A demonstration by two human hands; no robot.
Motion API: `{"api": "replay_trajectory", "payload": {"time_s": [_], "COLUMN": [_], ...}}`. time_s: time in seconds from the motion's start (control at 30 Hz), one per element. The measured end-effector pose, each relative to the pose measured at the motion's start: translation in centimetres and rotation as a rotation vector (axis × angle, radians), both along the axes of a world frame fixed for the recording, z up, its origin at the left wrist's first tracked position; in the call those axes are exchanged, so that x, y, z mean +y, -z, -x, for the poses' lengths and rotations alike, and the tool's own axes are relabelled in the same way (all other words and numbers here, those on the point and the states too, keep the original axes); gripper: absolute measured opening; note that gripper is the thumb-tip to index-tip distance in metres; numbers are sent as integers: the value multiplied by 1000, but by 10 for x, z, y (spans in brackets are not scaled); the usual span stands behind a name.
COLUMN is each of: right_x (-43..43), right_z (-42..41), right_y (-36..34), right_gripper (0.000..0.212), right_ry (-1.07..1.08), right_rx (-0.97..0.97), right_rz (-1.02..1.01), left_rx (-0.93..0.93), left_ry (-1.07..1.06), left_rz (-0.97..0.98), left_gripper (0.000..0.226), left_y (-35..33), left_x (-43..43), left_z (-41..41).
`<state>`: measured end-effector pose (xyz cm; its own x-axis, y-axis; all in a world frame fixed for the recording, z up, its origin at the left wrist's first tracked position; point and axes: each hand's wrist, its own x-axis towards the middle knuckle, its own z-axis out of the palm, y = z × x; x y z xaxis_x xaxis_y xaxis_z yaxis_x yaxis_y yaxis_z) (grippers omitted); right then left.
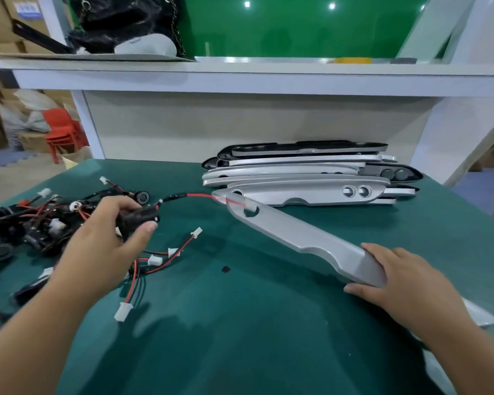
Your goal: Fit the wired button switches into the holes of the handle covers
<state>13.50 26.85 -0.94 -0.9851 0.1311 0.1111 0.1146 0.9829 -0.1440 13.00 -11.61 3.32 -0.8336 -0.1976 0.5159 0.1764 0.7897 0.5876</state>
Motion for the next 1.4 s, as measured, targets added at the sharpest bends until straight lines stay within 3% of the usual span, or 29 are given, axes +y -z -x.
{"api": "replay_trajectory", "payload": {"time_s": [0.53,0.63,0.77,0.93,1.17,1.3,1.33,1.4], "right_x": [-16,-18,-26,-27,-36,-33,-33,-31], "right_z": [-5,-7,-9,-13,-16,-16,-17,-16], "right_y": [-5,-5,-1,-7,-7,-7,-7,-7], "right_gripper": [85,81,71,71,72,71,72,73], "right_ry": [-98,-138,-255,-282,-343,-351,-349,-344], "right_rx": [141,220,474,577,620,607,595,556], "right_rz": [-144,-151,-223,-174,-137,-145,-160,-163], "left_rx": [114,125,147,109,174,9,-16,4], "left_ry": [-34,-9,119,185,-9,34,68,119], "left_rz": [-21,81,209,210,281,358,304,17], "left_gripper": [56,52,39,27,49,84,87,72], "left_y": [6,8,16,14,23,35,37,38], "left_x": [-13,-13,5,12,34,43,46,47], "left_z": [-13,-11,-11,-14,-18,-16,-16,-14]}}
